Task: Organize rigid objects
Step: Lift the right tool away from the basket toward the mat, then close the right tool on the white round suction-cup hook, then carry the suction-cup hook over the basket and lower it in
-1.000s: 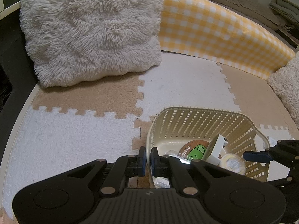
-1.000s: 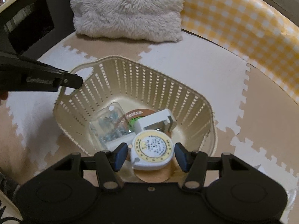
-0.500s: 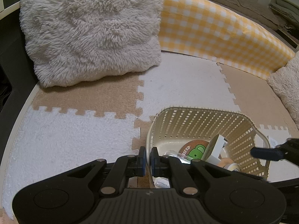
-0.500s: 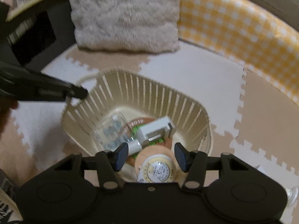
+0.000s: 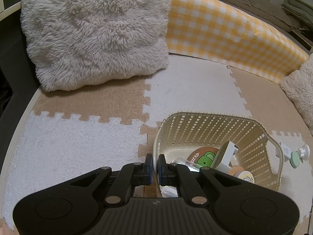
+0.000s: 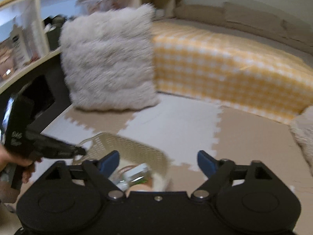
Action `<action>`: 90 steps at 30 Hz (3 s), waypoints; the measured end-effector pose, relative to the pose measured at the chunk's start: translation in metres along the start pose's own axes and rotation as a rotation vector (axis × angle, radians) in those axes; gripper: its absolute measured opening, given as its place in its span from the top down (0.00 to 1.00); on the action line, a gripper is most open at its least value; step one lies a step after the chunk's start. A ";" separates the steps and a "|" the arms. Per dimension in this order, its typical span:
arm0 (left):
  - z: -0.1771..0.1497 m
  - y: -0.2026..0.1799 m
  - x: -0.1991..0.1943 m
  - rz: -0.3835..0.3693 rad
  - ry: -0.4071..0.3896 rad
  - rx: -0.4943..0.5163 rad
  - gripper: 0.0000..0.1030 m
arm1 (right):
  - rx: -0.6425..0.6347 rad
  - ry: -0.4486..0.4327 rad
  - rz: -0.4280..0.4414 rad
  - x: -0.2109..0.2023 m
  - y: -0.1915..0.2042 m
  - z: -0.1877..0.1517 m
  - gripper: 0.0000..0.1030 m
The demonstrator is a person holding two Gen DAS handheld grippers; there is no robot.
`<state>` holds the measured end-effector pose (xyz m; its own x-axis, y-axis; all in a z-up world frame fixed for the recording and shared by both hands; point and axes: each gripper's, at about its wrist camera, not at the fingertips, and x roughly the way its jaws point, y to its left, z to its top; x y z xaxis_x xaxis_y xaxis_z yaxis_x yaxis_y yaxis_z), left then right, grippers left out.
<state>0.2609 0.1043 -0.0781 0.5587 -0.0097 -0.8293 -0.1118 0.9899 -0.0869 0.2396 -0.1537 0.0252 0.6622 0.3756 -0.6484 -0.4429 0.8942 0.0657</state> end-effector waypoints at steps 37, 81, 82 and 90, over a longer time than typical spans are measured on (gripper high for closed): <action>-0.001 0.000 0.000 0.003 0.001 0.005 0.95 | 0.184 0.271 -0.434 0.064 -0.196 -0.100 0.59; -0.001 0.000 0.000 0.007 0.001 0.011 0.95 | 0.126 -0.117 -0.013 -0.001 -0.060 -0.019 0.91; -0.001 0.000 0.000 0.007 0.002 0.011 0.95 | 0.122 -0.107 0.015 0.001 -0.053 -0.018 0.91; -0.001 0.000 0.000 0.006 0.002 0.012 0.95 | 0.004 0.031 0.146 0.032 0.009 -0.020 0.91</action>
<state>0.2601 0.1043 -0.0780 0.5567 -0.0043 -0.8307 -0.1053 0.9916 -0.0756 0.2445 -0.1385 -0.0097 0.5717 0.4944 -0.6548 -0.5312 0.8312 0.1640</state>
